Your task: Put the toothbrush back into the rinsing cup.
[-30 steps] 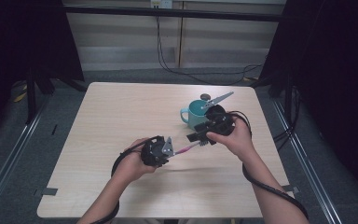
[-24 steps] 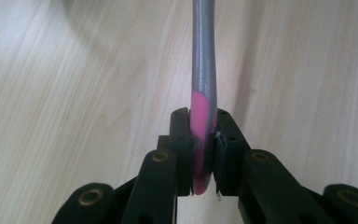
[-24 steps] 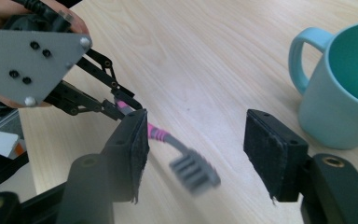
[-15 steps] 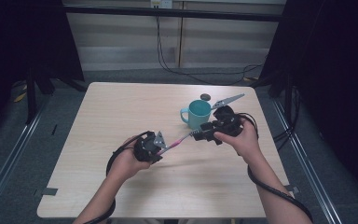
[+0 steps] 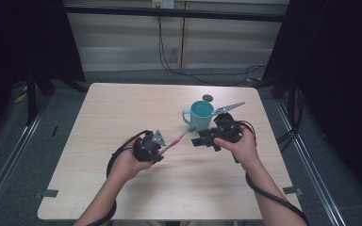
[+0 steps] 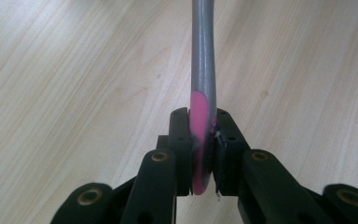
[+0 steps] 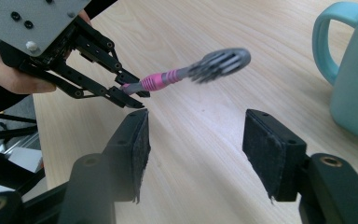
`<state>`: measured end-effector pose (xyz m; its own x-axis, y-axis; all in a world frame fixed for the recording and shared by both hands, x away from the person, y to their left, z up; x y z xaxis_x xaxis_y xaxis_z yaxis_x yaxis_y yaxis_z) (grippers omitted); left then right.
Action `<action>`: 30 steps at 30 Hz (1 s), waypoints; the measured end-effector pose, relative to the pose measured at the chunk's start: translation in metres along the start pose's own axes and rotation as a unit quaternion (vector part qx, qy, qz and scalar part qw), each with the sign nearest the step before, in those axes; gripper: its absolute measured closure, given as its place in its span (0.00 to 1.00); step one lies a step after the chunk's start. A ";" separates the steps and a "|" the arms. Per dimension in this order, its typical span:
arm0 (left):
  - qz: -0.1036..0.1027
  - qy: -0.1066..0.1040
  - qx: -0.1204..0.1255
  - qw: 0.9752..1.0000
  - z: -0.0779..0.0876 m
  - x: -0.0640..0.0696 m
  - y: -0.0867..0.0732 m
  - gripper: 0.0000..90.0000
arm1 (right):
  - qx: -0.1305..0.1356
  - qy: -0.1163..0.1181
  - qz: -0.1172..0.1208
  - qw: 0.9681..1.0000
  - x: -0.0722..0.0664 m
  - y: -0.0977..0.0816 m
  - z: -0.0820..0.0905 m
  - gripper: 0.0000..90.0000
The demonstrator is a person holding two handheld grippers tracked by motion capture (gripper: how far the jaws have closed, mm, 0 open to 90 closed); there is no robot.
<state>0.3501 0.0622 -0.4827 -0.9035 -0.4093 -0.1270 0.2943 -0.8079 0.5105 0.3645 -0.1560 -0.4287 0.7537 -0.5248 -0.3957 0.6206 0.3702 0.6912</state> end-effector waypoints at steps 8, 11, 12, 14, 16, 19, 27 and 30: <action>0.016 -0.008 0.003 1.000 0.000 0.002 0.002 0.89 | 0.000 0.008 -0.005 1.000 -0.002 -0.005 -0.008 0.49; 0.024 -0.011 0.007 1.000 0.000 0.003 0.003 0.89 | 0.004 0.012 -0.006 1.000 -0.002 -0.005 -0.011 0.51; 0.023 -0.011 0.006 1.000 0.000 0.002 0.004 0.89 | 0.003 0.013 -0.006 1.000 -0.003 -0.005 -0.011 0.51; 0.027 -0.013 0.006 1.000 -0.001 0.003 0.004 0.89 | 0.000 0.019 -0.008 1.000 -0.004 -0.004 -0.013 0.52; 0.031 -0.014 0.006 0.999 -0.002 0.004 0.005 0.89 | -0.003 0.021 -0.006 1.000 -0.006 -0.004 -0.015 0.53; 0.030 -0.020 0.007 0.999 -0.002 0.005 0.006 0.89 | 0.001 0.026 -0.003 1.000 -0.008 -0.001 -0.016 0.53; 0.040 -0.027 0.020 0.999 -0.003 0.010 0.011 0.89 | 0.013 0.028 -0.013 0.999 -0.008 0.002 -0.018 0.59; 0.042 -0.032 0.025 0.998 -0.003 0.011 0.012 0.89 | 0.018 0.031 -0.020 0.999 -0.007 0.003 -0.020 0.59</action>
<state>0.3448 0.0464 -0.4806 -0.8947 -0.4458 -0.0290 0.3549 -0.7488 0.5597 0.3650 -0.1362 -0.4358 0.7416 -0.4894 -0.4588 0.6426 0.3216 0.6955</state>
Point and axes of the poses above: each handheld gripper's, and its own axes: z roughly backward along the jaws, y roughly out of its top, x roughly to its right, the point moved 5 cm from there along -z, roughly forward along the jaws, and after that the axes turned 5 degrees about y, right-handed, at the moved point
